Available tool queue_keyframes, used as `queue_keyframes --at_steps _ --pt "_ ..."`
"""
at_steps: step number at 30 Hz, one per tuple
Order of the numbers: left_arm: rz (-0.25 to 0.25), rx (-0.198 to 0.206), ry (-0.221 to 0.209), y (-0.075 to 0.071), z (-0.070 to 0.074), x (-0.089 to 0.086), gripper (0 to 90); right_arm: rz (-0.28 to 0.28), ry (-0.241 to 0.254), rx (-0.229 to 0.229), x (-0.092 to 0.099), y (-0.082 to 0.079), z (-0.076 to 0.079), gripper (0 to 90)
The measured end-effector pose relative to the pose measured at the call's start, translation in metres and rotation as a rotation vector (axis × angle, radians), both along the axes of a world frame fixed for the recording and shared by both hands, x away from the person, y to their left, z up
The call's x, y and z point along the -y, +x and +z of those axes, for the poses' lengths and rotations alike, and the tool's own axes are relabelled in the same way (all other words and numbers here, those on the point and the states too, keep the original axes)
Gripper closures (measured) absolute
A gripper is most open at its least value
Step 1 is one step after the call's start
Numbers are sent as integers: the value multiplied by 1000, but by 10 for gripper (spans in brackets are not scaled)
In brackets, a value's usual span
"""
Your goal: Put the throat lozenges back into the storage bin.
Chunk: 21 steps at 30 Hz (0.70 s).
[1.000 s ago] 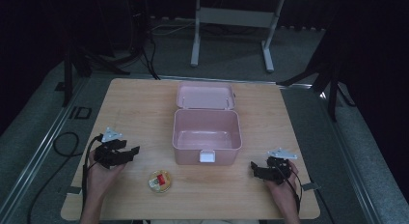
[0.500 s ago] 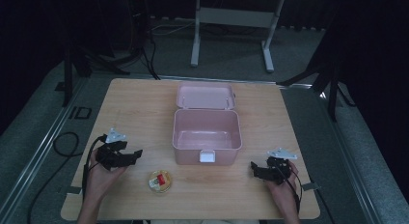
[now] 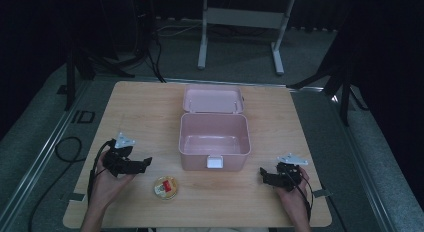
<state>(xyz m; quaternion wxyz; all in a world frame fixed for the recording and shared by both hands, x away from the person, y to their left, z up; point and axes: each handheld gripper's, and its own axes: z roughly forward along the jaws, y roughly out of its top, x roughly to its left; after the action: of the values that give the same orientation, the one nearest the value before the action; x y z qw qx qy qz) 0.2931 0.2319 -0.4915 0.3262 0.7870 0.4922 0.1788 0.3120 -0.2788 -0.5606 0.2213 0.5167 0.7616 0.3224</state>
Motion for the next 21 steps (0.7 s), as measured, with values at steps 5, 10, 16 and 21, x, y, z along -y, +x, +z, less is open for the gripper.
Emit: queue_keyframes --at_steps 5,10,16,21 --pt "-34 -10 27 0 3 4 173 0 0 0 0 0 0 127" --pt "-65 -22 57 -2 4 8 172 0 0 0 0 0 0 127" --pt "-87 -31 72 -4 8 12 169 0 0 0 0 0 0 127" --pt "-121 -40 86 -7 10 18 170 0 0 0 0 0 0 127"
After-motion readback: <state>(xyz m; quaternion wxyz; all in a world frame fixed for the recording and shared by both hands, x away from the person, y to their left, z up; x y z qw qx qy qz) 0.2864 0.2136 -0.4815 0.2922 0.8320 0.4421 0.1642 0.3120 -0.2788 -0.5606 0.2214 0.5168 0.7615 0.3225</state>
